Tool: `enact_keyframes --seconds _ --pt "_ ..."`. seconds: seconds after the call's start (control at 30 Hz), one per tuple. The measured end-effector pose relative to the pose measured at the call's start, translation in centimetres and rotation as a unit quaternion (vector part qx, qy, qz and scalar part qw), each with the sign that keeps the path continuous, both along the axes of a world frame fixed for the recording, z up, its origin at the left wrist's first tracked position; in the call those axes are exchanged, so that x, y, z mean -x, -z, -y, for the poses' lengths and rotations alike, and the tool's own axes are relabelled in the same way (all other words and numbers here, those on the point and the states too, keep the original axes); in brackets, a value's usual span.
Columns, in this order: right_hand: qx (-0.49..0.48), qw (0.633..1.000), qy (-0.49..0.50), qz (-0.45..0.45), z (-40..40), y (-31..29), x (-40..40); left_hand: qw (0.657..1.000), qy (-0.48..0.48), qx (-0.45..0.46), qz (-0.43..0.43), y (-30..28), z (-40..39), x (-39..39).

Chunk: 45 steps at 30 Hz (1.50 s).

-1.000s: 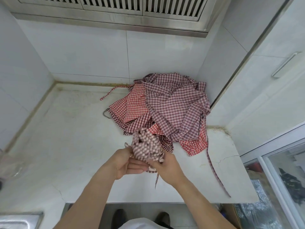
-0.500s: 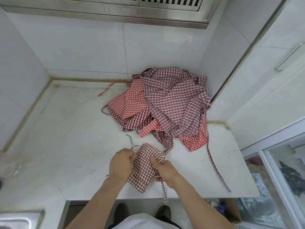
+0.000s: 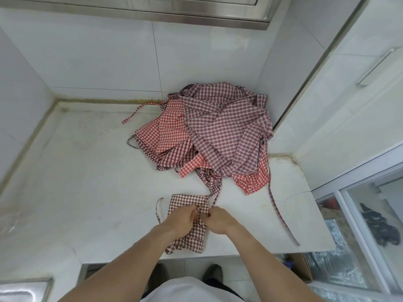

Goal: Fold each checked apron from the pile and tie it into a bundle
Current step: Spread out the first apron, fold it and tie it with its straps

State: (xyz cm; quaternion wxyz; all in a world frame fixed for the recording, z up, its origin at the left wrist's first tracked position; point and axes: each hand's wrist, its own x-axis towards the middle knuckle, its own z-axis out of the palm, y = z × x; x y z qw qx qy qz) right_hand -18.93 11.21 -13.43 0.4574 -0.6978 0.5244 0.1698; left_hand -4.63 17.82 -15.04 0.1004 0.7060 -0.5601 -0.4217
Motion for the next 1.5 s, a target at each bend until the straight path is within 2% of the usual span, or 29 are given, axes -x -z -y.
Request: enact_keyframes --seconds 0.13,0.27,0.37,0.47,0.57,0.63,0.7,0.73,0.9,1.0,1.1,1.23,1.37,1.5 --pt "0.057 0.993 -0.067 -0.072 1.7 0.2 2.5 0.998 0.016 -0.048 0.042 0.1 1.1 0.8" --pt "0.066 0.991 -0.091 -0.067 1.9 -1.4 3.6 0.996 0.024 -0.067 0.048 0.3 1.6 1.0" --pt "0.091 0.995 -0.02 0.022 1.7 -2.2 2.9 0.995 0.034 -0.074 0.059 0.2 2.0 1.4" --pt "0.037 0.972 0.146 0.181 0.3 -1.9 1.3 0.996 0.02 -0.082 0.027 0.3 2.1 1.3" --pt "-0.035 0.911 0.307 0.274 -1.2 -0.5 0.7 0.994 -0.055 -0.075 -0.062 0.1 2.0 0.9" --pt "-0.049 0.887 0.358 0.288 -1.9 0.4 0.6 0.962 -0.184 -0.068 -0.188 -0.4 1.6 1.1" --pt "-0.071 0.873 0.385 0.29 -2.2 0.6 0.5 0.914 -0.28 -0.064 -0.288 -0.9 1.1 1.2" --pt "-0.083 0.866 0.396 0.294 -2.3 0.5 0.6 0.9 -0.299 -0.061 -0.312 -0.8 0.8 1.3" --pt "-0.137 0.86 0.376 0.317 -1.9 0.6 1.4 0.861 -0.348 -0.037 -0.369 -0.4 0.3 1.8" --pt "-0.159 0.863 0.367 0.309 -1.8 0.6 1.8 0.875 -0.306 -0.012 -0.376 -0.1 0.0 1.8" --pt "-0.121 0.888 0.338 0.286 -1.8 0.5 2.0 0.891 -0.266 0.018 -0.368 0.0 -0.6 1.8" --pt "-0.103 0.893 0.333 0.283 -2.2 0.7 2.1 0.905 -0.256 0.052 -0.336 0.3 -1.0 2.3" --pt "-0.07 0.914 0.291 0.273 -2.1 0.3 2.2 0.929 -0.244 0.071 -0.268 0.3 -0.9 2.3" --pt "-0.067 0.912 0.294 0.279 -2.1 0.0 2.3 0.943 -0.24 0.083 -0.214 -0.2 -0.7 2.7"
